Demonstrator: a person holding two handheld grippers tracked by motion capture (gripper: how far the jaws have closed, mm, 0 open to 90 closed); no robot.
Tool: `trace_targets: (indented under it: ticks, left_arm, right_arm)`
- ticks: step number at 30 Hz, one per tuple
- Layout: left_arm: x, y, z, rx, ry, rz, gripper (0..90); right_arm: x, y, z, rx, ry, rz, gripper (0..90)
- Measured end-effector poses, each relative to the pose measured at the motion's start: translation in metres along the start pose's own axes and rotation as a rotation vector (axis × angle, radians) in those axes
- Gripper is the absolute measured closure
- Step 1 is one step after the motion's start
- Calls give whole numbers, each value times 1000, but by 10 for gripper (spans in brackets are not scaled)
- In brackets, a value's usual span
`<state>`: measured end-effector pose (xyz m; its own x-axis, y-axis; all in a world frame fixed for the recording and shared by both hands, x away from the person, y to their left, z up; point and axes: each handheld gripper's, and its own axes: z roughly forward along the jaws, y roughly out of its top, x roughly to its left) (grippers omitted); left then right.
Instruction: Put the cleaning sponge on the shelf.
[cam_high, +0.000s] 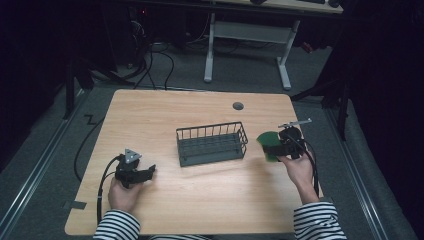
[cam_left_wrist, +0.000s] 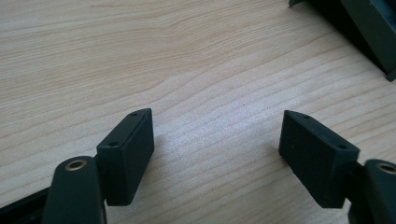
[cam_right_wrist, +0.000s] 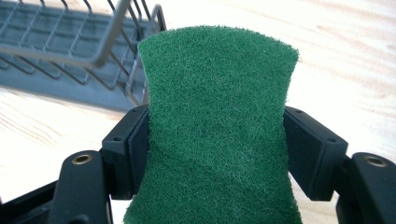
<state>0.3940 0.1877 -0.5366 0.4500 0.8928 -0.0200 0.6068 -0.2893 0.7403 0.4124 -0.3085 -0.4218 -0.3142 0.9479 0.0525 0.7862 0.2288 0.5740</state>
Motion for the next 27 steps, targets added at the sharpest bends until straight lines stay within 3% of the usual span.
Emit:
trace_targets:
  ticks: [14,27]
  left_arm:
    - [0,0,0,1,1,2,269]
    - [0,0,0,-1,1,-2,270]
  right_arm:
    - [19,28,-16,-82,30,-54,306]
    - [59,61,-9,-99,80,-131,306]
